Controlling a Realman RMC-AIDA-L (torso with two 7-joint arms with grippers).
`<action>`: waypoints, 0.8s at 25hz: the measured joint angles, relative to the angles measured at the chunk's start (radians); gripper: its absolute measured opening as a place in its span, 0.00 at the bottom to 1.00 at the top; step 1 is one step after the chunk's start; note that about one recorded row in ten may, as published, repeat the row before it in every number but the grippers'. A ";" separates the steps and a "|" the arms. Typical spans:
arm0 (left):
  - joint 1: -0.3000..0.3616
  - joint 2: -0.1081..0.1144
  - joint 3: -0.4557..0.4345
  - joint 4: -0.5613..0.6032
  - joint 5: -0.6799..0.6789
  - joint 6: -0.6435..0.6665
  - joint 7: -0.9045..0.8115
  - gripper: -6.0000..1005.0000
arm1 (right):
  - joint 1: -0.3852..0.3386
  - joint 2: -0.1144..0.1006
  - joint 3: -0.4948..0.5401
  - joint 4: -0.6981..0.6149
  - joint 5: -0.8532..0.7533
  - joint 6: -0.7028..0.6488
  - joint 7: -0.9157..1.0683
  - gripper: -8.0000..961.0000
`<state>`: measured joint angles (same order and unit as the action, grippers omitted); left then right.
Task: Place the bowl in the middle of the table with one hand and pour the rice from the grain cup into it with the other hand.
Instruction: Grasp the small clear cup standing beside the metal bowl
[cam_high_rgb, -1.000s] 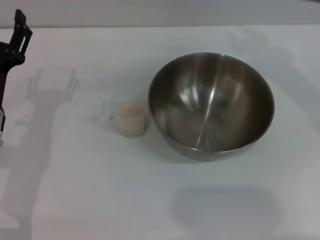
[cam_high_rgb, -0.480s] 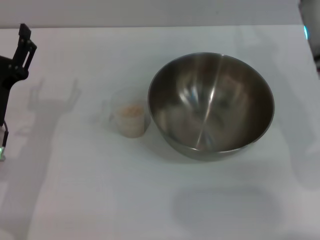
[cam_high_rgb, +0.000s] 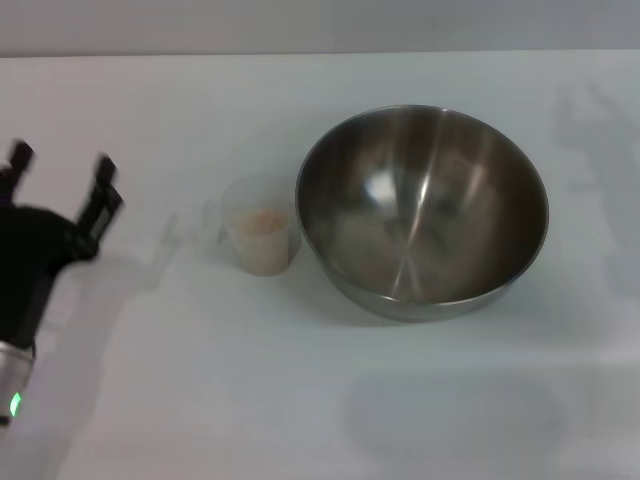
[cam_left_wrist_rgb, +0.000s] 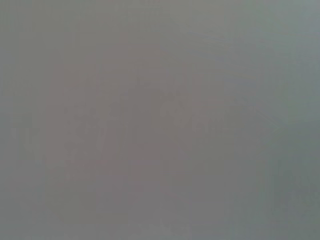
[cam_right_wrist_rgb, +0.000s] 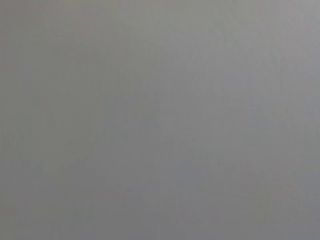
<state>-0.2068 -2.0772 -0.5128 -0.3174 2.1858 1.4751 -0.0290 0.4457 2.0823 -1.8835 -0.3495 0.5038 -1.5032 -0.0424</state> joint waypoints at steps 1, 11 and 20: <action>0.000 0.000 0.000 0.000 0.000 0.000 0.000 0.86 | -0.003 0.000 0.009 0.010 0.000 0.000 0.001 0.41; -0.003 0.002 0.152 0.021 -0.001 -0.190 0.004 0.86 | -0.024 -0.003 0.095 0.042 0.000 -0.022 0.007 0.41; -0.055 -0.001 0.162 0.008 -0.003 -0.276 0.004 0.86 | -0.024 -0.005 0.104 0.047 0.000 -0.026 0.003 0.42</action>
<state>-0.2621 -2.0781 -0.3509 -0.3097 2.1824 1.1992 -0.0245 0.4218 2.0770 -1.7795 -0.3028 0.5037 -1.5291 -0.0397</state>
